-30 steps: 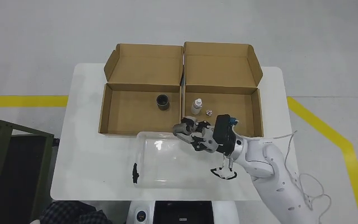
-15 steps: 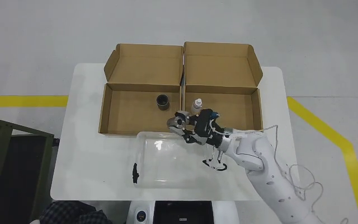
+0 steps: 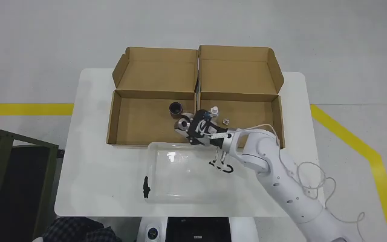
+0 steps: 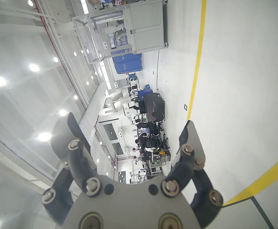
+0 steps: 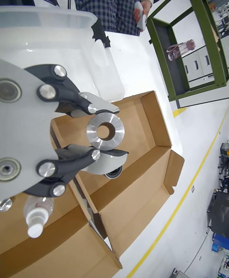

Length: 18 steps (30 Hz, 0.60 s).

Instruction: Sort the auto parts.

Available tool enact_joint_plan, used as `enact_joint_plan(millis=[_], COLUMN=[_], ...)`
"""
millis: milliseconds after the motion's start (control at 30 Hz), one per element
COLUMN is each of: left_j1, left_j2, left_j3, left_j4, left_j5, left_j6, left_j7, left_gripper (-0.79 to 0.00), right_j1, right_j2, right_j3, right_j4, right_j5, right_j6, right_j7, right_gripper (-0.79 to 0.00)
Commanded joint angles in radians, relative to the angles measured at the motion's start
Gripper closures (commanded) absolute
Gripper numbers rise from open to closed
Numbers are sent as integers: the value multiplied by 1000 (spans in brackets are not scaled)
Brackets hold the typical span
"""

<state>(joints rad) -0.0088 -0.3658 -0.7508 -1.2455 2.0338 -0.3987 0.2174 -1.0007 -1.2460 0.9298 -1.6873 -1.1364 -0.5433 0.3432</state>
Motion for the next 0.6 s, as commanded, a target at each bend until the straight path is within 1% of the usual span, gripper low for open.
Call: enact_joint_plan(millis=[0,567], left_j1=[0,0], left_j2=[0,0], left_j3=[0,0], left_j4=[0,0], left_j5=[0,0], left_j6=[0,0], left_j7=[0,0], left_gripper=[-785,-785], right_j1=[30,223], right_j2=[-7,-68], right_j3=[-22,-186], right_j4=[23,183], right_j5=[-15,-98], right_j6=[8,-9], right_j7=[17,129], right_gripper=[0,0])
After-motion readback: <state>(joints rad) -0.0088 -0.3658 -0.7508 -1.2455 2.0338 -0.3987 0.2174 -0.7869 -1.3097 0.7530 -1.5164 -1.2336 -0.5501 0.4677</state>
